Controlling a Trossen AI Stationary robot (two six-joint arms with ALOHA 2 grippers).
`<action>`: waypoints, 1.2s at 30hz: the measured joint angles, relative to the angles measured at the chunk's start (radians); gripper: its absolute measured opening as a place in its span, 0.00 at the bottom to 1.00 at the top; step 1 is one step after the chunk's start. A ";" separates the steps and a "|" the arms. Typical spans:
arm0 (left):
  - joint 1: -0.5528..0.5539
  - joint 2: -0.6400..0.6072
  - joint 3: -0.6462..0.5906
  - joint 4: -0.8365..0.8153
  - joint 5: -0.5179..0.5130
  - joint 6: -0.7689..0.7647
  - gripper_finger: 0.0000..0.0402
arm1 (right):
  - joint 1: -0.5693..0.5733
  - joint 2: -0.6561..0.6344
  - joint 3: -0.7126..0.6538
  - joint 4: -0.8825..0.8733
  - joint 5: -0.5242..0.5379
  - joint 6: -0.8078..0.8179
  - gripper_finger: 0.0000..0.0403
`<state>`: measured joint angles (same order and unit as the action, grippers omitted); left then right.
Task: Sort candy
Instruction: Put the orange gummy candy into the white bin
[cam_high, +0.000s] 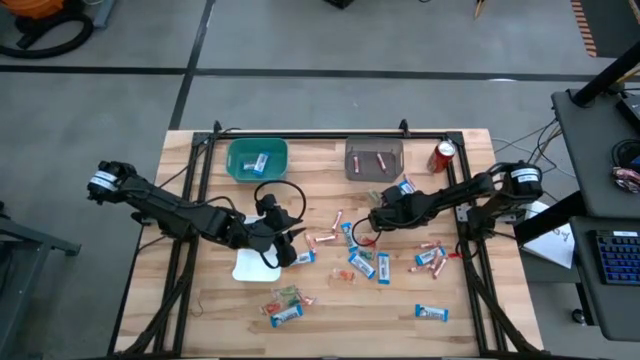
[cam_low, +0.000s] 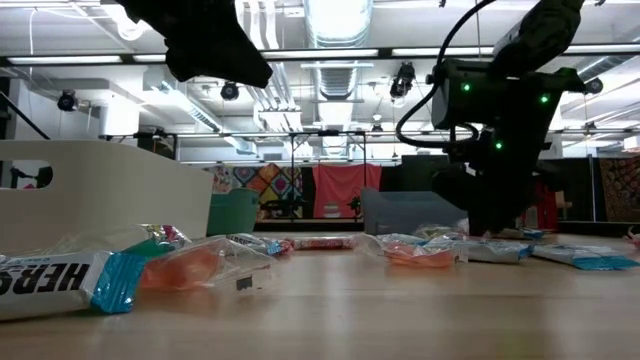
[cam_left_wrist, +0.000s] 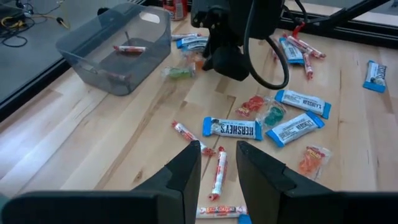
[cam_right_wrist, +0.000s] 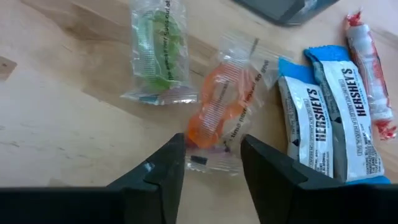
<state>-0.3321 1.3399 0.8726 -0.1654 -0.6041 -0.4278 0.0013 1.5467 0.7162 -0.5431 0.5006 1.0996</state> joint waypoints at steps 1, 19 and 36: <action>0.000 0.000 0.000 0.002 0.000 0.000 0.22 | 0.000 -0.002 0.000 0.000 -0.005 -0.001 0.32; -0.009 0.000 -0.039 0.152 0.005 0.006 0.22 | 0.050 -0.069 -0.002 -0.021 -0.065 -0.149 0.02; -0.008 0.006 -0.265 0.758 0.116 0.139 0.22 | 0.257 -0.301 -0.003 0.221 0.004 -0.608 0.02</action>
<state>-0.3405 1.3461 0.6074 0.5925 -0.4877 -0.2892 0.2581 1.2461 0.7135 -0.3217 0.5049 0.4919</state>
